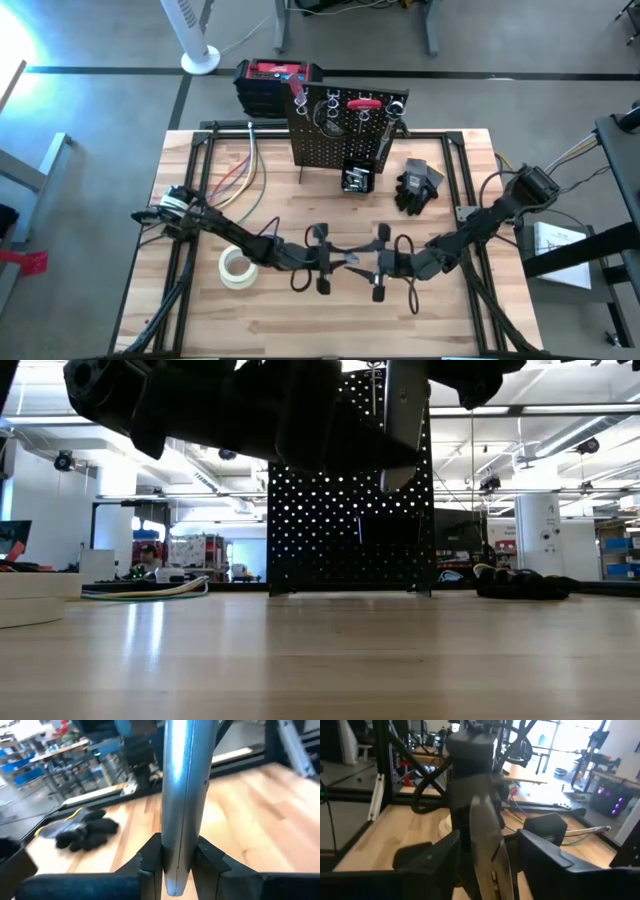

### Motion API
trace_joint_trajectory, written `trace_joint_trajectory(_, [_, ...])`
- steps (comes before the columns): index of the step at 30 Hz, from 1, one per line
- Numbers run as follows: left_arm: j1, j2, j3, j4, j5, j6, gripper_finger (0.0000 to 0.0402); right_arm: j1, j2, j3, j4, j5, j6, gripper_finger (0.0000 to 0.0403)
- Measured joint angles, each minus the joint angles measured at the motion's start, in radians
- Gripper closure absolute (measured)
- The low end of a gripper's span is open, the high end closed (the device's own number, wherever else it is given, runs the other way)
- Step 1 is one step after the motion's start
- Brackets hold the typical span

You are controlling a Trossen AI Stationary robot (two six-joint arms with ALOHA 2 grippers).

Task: Hang tools onto peg board
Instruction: Put the cutter into the black bin on the peg board

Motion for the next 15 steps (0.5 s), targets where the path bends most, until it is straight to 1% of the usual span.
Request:
trace_joint_trajectory(3, [-0.002, 0.000, 0.000, -0.037, -0.050, 0.002, 0.0342, 0.000, -0.030, 0.000, -0.053, -0.001, 0.047, 0.0194])
trace_joint_trajectory(6, [-0.003, 0.000, 0.000, -0.064, -0.062, 0.011, 0.0342, 0.000, -0.074, 0.009, -0.167, -0.002, 0.107, 0.0183])
trace_joint_trajectory(10, [-0.002, 0.000, 0.000, -0.062, -0.073, 0.024, 0.0342, 0.001, -0.127, 0.014, -0.306, -0.016, 0.187, 0.0195])
trace_joint_trajectory(15, [-0.002, 0.000, 0.000, -0.062, -0.079, 0.026, 0.0342, 0.003, -0.156, 0.015, -0.345, -0.056, 0.218, 0.0230])
